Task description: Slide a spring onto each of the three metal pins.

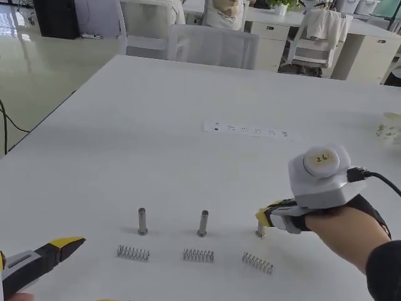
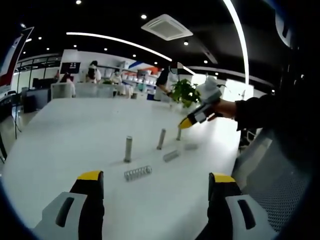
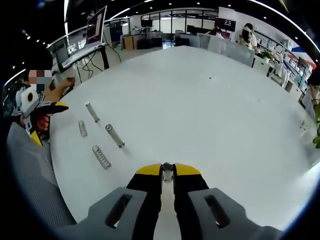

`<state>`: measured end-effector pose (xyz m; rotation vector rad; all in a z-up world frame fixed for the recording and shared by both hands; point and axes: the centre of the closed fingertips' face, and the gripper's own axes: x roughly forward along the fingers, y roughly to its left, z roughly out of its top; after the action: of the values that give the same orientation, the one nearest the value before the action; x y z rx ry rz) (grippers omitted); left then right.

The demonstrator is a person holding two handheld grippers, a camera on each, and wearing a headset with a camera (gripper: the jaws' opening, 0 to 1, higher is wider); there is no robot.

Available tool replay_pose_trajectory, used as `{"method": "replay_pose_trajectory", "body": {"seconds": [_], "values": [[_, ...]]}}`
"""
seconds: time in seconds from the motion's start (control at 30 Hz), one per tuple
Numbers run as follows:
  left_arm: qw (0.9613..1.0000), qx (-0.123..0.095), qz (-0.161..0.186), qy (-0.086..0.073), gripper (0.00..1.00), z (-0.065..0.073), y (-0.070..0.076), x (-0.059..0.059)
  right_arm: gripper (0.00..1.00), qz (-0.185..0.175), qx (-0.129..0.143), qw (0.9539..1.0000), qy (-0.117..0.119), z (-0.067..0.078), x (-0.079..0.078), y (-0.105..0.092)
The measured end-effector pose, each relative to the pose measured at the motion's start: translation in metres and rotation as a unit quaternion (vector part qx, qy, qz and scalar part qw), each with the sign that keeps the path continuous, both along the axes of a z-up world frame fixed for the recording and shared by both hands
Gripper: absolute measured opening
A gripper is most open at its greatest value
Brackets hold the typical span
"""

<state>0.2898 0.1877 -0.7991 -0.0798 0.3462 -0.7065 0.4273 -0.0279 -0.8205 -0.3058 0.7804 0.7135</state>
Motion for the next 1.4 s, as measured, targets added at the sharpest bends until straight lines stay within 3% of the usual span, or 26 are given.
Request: {"method": "replay_pose_trajectory", "body": {"seconds": [0.67,0.93,1.4], "values": [[1.0000,0.002,-0.003,0.000,0.82,-0.0008,-0.0017,-0.0013,0.05,0.000,0.000,1.0000,0.004,-0.0015,-0.0040,-0.0036],[1.0000,0.002,-0.004,0.001,0.82,-0.0011,-0.0024,-0.0016,0.06,0.019,-0.002,0.9998,-0.006,-0.0016,-0.0072,-0.0009],[1.0000,0.001,-0.004,0.002,0.82,-0.0019,-0.0019,-0.0017,0.12,0.022,-0.002,0.9997,-0.014,-0.0001,-0.0097,-0.0030]]}}
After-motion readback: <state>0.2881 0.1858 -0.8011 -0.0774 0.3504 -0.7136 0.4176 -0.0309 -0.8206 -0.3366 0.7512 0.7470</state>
